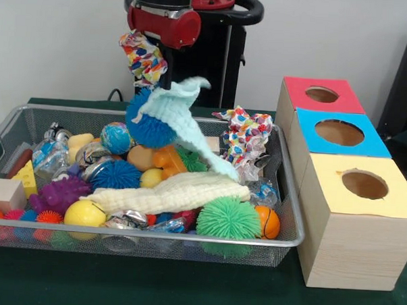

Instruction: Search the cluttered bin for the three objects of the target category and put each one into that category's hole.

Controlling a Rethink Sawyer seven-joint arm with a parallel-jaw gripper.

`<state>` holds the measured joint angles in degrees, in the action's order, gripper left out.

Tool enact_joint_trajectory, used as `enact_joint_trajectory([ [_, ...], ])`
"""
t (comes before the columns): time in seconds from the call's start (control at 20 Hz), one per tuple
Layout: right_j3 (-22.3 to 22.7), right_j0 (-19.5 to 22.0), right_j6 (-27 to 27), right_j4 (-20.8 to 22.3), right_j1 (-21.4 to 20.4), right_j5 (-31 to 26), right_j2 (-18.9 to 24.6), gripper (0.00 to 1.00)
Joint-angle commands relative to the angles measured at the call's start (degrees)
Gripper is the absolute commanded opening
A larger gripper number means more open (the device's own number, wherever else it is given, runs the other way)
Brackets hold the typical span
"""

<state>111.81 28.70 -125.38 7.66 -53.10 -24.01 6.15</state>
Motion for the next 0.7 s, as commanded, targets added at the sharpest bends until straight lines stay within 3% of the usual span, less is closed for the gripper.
enact_joint_trajectory([
  [0.05, -2.7, 3.5, 11.0, 4.2, -0.1, -5.5, 7.9, 0.0],
  [0.7, -5.0, 9.9, 12.5, 9.1, 2.6, -6.0, 13.3, 0.0],
])
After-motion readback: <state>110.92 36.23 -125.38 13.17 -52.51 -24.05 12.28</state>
